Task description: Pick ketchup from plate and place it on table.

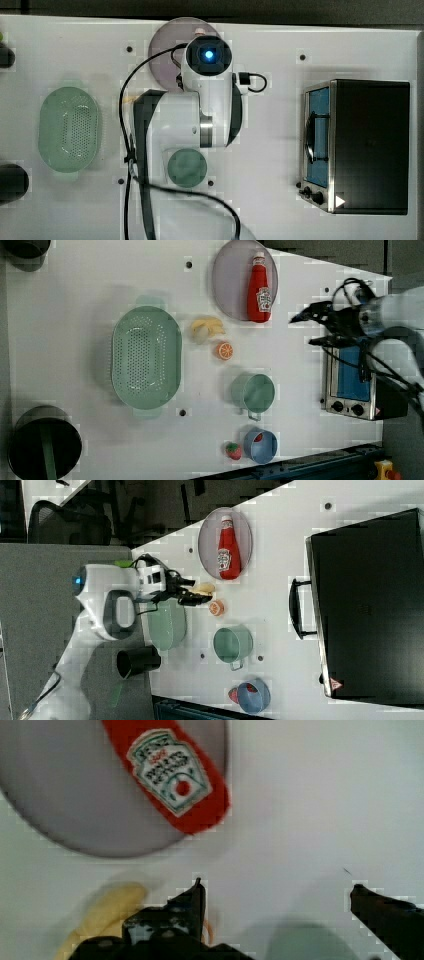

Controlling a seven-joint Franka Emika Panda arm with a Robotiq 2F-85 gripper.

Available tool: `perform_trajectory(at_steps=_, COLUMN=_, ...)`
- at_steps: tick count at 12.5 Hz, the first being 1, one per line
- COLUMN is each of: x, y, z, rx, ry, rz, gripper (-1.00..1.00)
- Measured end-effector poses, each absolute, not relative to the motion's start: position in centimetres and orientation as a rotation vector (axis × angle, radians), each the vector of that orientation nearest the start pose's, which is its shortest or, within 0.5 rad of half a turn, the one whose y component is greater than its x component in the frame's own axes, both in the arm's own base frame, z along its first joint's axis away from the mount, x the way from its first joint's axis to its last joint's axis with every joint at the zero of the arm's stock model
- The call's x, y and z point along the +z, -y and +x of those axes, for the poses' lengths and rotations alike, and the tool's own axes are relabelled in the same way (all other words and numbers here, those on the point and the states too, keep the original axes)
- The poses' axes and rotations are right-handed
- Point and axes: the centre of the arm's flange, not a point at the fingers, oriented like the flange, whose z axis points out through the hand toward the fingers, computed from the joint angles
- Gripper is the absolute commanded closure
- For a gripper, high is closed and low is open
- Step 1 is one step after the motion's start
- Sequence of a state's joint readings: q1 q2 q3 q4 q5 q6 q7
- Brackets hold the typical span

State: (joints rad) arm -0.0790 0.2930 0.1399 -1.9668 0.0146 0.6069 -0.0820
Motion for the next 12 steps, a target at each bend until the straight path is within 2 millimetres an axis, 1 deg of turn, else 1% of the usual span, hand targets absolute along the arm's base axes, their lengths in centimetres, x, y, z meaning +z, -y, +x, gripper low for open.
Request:
perform_trajectory(at_steps=3, x=27.4, y=-3.8, z=61.0, rx=0.132, ry=-0.776, rz=-2.999, gripper=-1.0)
perform_trajectory(at_steps=7, x=22.9, y=-4.1, z=64.3, rx=0.103, ry=-0.361, rz=-3.045, gripper=-1.0)
perform_trajectory(at_steps=9, x=21.5, y=-4.1, z=65.7, rx=0.098, ry=-0.234, rz=-3.047, gripper=-1.0)
perform_trajectory(at_steps=11, x=20.9, y=-3.9, z=67.2, rx=0.068, ry=-0.135, rz=-3.051, gripper=-1.0)
perform_trajectory(at_steps=12, x=20.5, y=-3.9, z=67.7, rx=0.061, ry=-0.105, rz=-3.053, gripper=-1.0)
